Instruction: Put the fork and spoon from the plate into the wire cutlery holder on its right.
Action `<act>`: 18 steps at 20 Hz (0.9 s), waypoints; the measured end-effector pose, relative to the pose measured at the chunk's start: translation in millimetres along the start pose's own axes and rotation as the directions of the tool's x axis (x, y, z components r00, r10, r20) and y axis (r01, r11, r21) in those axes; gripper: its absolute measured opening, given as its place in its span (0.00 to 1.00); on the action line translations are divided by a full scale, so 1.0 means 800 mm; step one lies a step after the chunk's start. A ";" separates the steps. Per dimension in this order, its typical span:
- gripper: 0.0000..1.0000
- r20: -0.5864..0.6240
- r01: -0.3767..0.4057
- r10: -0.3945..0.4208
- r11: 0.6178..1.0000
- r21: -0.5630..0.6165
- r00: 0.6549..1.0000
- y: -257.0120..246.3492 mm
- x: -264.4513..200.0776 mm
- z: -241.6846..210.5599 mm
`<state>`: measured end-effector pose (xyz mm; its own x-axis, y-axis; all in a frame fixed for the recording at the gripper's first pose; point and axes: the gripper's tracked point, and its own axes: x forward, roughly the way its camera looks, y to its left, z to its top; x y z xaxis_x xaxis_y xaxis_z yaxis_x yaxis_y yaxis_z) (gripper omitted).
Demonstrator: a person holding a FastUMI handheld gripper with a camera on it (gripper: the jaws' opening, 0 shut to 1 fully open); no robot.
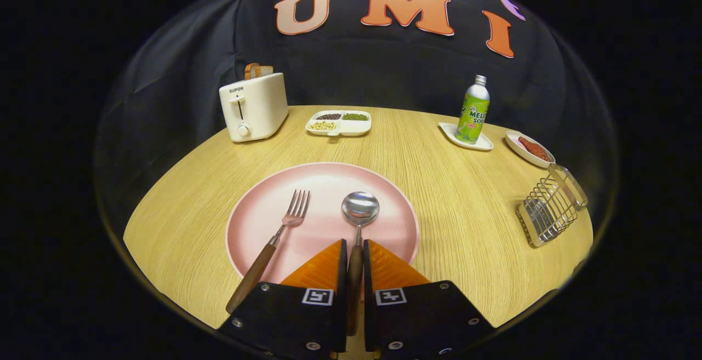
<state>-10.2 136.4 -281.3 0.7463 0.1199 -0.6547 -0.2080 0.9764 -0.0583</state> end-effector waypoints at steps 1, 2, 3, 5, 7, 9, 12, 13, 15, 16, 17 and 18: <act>0.11 -0.011 -0.005 0.005 1.000 0.006 1.000 0.000 -0.002 -0.002; 0.08 -0.008 -0.008 0.008 1.000 0.011 1.000 0.000 -0.001 -0.001; 0.07 -0.013 -0.010 0.011 1.000 0.014 1.000 -0.001 0.000 0.000; 0.04 -0.012 -0.014 0.014 1.000 0.012 1.000 -0.001 0.000 0.000; 0.03 -0.017 -0.029 0.029 0.999 0.017 0.999 -0.001 -0.002 0.001; 0.03 -0.012 -0.055 0.055 0.998 0.030 0.998 0.003 -0.006 0.007; 0.02 0.017 -0.070 0.069 0.997 0.032 0.997 -0.002 -0.013 0.028; 0.02 0.023 -0.078 0.077 0.997 0.030 0.997 -0.006 -0.017 0.035; 0.02 0.033 -0.095 0.094 0.995 0.027 0.995 -0.015 -0.025 0.048; 0.02 0.039 -0.102 0.101 0.994 0.024 0.994 -0.023 -0.031 0.055; 0.02 0.046 -0.102 0.101 0.995 0.022 0.994 -0.034 -0.036 0.062; 0.02 0.049 -0.098 0.097 0.995 0.018 0.994 -0.047 -0.041 0.067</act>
<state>6.9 105.5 -216.8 0.7530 0.2226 -0.6192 -0.2687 0.9630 0.0194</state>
